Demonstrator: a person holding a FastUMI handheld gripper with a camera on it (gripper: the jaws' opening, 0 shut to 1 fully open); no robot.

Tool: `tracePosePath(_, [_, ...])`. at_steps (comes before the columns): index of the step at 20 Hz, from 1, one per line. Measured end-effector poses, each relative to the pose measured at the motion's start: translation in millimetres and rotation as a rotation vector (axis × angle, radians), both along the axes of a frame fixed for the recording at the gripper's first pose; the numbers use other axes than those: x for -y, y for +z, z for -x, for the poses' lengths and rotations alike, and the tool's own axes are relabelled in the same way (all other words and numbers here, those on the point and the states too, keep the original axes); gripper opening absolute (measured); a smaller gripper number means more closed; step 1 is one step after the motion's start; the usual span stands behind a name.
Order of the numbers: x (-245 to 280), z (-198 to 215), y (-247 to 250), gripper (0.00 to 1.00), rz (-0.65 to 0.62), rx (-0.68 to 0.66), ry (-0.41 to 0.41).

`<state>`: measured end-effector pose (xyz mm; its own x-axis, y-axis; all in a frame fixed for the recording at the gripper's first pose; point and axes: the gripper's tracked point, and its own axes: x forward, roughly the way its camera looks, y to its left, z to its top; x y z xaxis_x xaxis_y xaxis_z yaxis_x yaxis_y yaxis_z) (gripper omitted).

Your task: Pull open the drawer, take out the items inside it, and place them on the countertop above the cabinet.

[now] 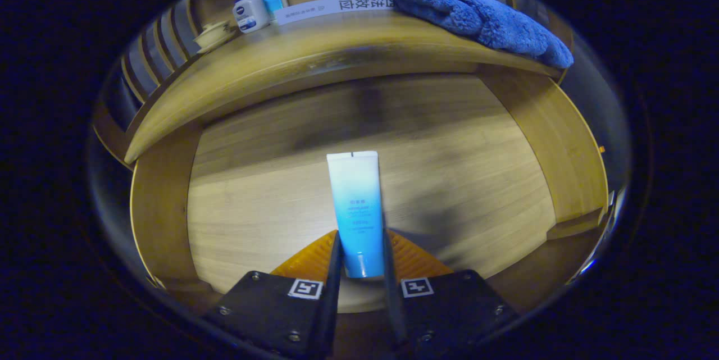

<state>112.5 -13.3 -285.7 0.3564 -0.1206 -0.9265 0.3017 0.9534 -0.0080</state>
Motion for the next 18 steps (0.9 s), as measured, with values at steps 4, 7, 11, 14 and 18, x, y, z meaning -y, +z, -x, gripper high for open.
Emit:
tracePosePath(4, [1,3,3,0.36,0.049,-0.003,0.035])
tracePosePath(7, [4,10,13,0.36,0.082,-0.010,0.038])
tracePosePath(11, [13,12,46,0.36,0.149,0.024,0.031])
tracePosePath(14, [25,20,75,0.36,0.220,0.039,0.022])
tracePosePath(18, [34,26,112,0.36,0.269,0.104,-0.009])
